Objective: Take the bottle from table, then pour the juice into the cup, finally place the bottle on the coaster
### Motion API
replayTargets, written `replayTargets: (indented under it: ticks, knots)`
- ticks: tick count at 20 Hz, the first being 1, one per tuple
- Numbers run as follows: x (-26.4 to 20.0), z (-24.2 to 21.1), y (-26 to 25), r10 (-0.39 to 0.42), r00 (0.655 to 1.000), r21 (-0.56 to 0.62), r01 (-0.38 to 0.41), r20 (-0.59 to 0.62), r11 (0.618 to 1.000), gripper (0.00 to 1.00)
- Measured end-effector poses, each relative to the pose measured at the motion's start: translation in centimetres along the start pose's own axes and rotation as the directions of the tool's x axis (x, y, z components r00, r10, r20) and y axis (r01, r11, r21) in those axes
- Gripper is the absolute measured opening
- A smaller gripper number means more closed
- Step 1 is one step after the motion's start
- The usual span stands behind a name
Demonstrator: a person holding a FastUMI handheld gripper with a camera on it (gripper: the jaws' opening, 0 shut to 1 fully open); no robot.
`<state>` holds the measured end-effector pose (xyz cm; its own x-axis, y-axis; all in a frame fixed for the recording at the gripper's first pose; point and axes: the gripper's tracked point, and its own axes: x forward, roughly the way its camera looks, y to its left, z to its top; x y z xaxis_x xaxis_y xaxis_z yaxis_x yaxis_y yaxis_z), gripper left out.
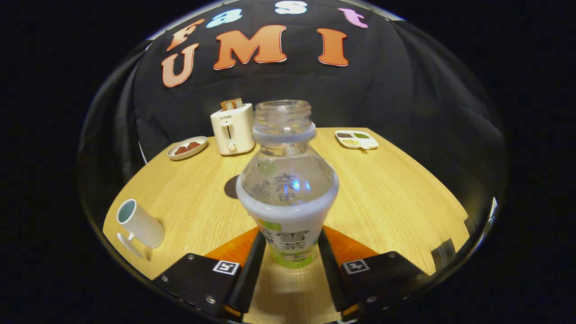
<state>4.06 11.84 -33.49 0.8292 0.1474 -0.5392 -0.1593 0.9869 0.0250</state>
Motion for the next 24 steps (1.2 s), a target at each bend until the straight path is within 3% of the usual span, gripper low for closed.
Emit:
replayTargets:
  ticks: [5, 10, 14, 16, 24]
  knots:
    - [-1.1, 0.0, 1.1, -0.002, 0.999, -0.046, 0.0, -0.046, 0.999, 0.57]
    - [-2.7, 2.0, 2.2, -0.036, 0.999, -0.151, 0.033, -0.021, 0.988, 0.57]
    - [-3.7, 5.2, 4.0, -0.058, 0.998, -0.292, 0.067, 0.039, 0.954, 0.57]
    - [-4.2, 6.3, 5.5, -0.049, 0.996, -0.37, 0.071, 0.068, 0.926, 0.57]
    - [-3.9, 8.3, 11.8, -0.007, 0.989, -0.664, 0.106, 0.15, 0.74, 0.57]
